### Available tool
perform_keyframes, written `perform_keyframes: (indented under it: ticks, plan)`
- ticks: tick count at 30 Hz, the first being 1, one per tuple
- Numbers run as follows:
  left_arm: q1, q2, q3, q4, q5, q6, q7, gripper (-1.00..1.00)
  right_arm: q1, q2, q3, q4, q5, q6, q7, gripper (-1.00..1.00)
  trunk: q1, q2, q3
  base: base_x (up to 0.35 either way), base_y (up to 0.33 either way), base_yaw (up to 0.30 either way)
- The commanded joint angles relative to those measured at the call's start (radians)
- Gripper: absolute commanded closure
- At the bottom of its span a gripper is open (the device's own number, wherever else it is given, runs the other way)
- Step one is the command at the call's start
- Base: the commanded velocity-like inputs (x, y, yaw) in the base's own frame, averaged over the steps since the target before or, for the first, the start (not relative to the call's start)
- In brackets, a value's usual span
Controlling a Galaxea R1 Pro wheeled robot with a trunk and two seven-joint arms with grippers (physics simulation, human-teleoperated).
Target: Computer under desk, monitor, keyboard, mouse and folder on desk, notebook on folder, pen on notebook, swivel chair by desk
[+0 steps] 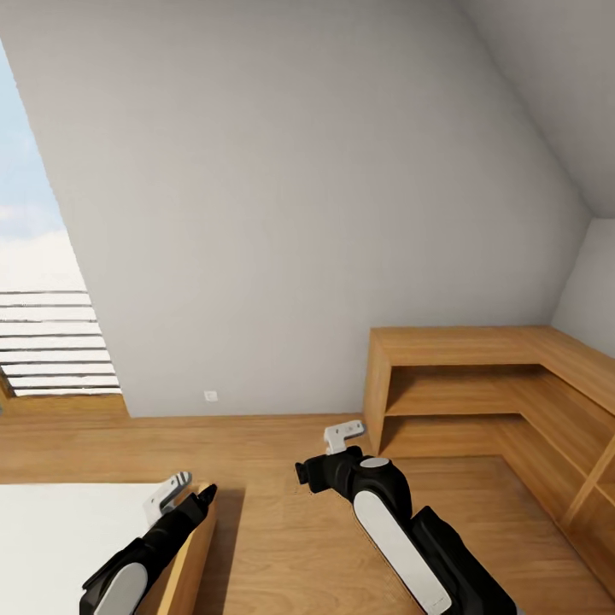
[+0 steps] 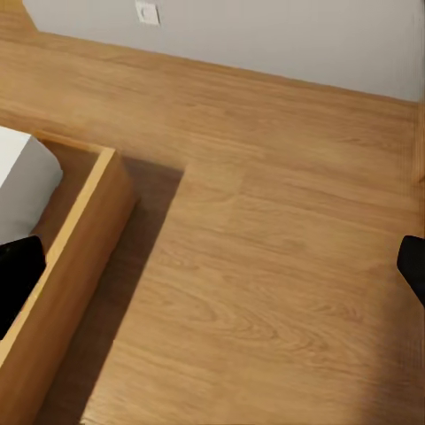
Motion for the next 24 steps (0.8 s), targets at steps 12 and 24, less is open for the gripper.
perform_keyframes:
  ticks: [12, 24]
  plan:
    - [-0.019, -0.005, -0.002, 0.095, 0.007, 0.001, -0.08, -1.0, 0.067, -0.121, -0.039, -0.001, -0.012, -0.128, -0.003, -1.0, 0.001, -0.001, -0.001, 0.341, 0.0, 0.0]
    - [-0.061, -0.008, -0.028, 0.219, 0.006, 0.004, -0.227, -1.0, 0.249, -0.203, -0.049, 0.0, -0.011, -0.234, -0.001, -1.0, 0.001, -0.001, 0.001, 0.341, -0.044, -0.143]
